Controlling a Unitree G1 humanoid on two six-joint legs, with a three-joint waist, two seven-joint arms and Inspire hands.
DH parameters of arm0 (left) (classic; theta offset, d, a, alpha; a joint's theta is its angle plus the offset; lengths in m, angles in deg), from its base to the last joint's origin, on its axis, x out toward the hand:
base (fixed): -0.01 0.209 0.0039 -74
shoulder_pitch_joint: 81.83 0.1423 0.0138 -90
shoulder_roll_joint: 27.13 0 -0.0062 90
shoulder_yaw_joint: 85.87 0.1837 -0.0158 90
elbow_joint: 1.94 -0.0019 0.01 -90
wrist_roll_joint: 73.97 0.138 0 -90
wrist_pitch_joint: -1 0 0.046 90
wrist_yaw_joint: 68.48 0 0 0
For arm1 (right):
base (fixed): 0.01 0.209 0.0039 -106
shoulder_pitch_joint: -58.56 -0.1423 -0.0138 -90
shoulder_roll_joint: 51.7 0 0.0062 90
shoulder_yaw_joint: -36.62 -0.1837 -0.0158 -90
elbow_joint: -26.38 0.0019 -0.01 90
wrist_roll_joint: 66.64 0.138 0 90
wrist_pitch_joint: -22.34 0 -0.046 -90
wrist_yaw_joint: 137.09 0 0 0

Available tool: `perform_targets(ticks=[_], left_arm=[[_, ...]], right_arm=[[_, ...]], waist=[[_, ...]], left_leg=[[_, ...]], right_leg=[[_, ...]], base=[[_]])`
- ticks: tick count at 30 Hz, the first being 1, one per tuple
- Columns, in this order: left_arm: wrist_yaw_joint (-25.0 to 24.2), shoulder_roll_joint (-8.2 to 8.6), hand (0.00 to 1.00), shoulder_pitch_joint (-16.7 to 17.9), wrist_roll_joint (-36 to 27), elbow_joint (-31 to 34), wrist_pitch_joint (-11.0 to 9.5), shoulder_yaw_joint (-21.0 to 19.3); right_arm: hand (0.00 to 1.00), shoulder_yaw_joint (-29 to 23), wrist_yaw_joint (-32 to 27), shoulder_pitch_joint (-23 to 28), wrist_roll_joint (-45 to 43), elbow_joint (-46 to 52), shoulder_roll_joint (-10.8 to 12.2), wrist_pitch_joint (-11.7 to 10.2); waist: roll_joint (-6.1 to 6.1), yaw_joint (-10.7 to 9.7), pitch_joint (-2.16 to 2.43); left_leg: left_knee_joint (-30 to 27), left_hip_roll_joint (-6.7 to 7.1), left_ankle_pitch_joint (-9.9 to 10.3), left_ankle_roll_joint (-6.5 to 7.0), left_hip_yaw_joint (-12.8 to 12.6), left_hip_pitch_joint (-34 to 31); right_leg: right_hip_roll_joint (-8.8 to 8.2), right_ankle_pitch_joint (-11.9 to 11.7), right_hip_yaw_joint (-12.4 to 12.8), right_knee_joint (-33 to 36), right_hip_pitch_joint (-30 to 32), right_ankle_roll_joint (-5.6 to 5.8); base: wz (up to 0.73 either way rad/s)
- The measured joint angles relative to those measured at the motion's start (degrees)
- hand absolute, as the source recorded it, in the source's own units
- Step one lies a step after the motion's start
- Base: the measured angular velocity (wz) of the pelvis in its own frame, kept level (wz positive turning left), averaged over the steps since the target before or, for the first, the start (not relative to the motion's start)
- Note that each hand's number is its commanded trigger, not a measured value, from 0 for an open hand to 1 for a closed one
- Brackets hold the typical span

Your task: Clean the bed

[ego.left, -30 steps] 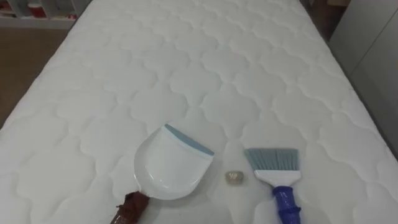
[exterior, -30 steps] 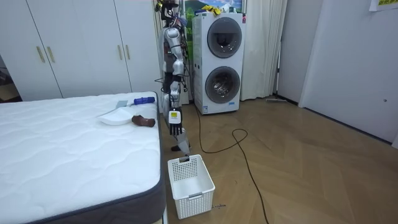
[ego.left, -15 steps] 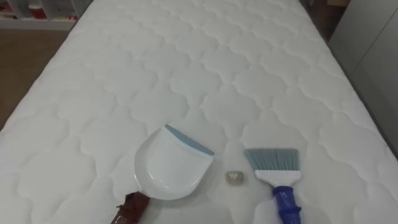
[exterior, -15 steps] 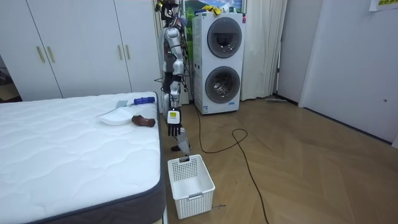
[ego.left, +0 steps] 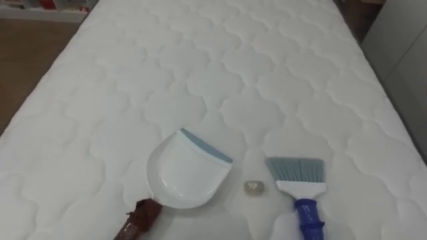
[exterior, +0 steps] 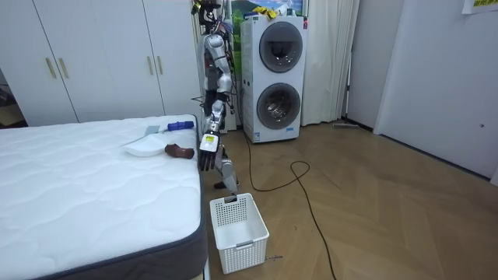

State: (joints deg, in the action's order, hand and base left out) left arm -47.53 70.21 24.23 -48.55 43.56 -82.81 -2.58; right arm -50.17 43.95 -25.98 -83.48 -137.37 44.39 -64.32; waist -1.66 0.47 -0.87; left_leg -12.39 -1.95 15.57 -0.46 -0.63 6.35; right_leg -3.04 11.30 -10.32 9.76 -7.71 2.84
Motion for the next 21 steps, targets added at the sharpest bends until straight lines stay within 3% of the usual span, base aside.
perform_targets(ticks=[2,3,6,12,17,21], left_arm=[[3.7,0.01,0.00,0.3,-0.3,6.1,-3.2,0.3],[5.8,-0.16,0.00,-0.2,-0.4,9.5,-5.7,1.0],[8.6,-0.73,0.00,-1.9,-0.9,12.1,-10.6,4.1],[8.9,-0.75,0.00,-3.2,-1.0,13.1,-11.6,7.7],[8.9,-0.90,0.00,-3.3,-1.0,13.3,-12.6,9.7],[8.8,-0.96,0.00,-3.8,-1.0,14.1,-13.4,10.2]], right_arm=[[0.00,0.1,0.0,-0.2,0.1,-0.1,-0.1,-0.9],[0.00,0.2,0.0,-0.2,0.2,-0.1,-0.2,-1.4],[0.00,0.7,0.0,-0.2,0.6,-0.1,-0.9,-1.9],[0.00,0.6,0.4,0.5,0.6,0.0,-1.0,-2.4],[0.00,0.6,0.5,0.1,0.3,0.0,-1.0,-2.6],[0.00,0.6,1.1,0.1,0.5,0.0,-1.0,-2.6]], waist=[[0.01,0.1,0.11],[0.17,0.0,0.23],[0.63,-0.1,0.65],[0.41,-0.5,0.89],[-0.57,-0.6,0.96],[-0.30,-0.7,0.78]], left_leg=[[-0.1,0.07,-0.1,-0.02,0.4,-0.4],[-0.1,0.17,-0.2,0.02,0.4,-0.3],[1.4,0.48,-0.8,0.20,-0.1,1.1],[1.8,0.49,-0.8,0.20,-0.6,2.1],[1.6,0.50,-0.8,0.20,-0.4,2.0],[1.5,0.50,-0.8,0.20,-0.3,2.1]], right_leg=[[-0.03,0.0,0.0,0.0,0.1,0.00],[-0.10,0.0,0.2,0.0,0.1,0.00],[-0.37,0.0,0.7,-0.1,-0.4,0.01],[-0.41,0.0,0.8,-0.1,-0.5,0.03],[-0.46,0.0,0.7,-0.1,-0.6,0.03],[-0.46,0.0,0.8,0.0,-0.8,0.03]], base=[[0.11],[0.00],[-0.08],[-0.12],[0.02],[0.00]])
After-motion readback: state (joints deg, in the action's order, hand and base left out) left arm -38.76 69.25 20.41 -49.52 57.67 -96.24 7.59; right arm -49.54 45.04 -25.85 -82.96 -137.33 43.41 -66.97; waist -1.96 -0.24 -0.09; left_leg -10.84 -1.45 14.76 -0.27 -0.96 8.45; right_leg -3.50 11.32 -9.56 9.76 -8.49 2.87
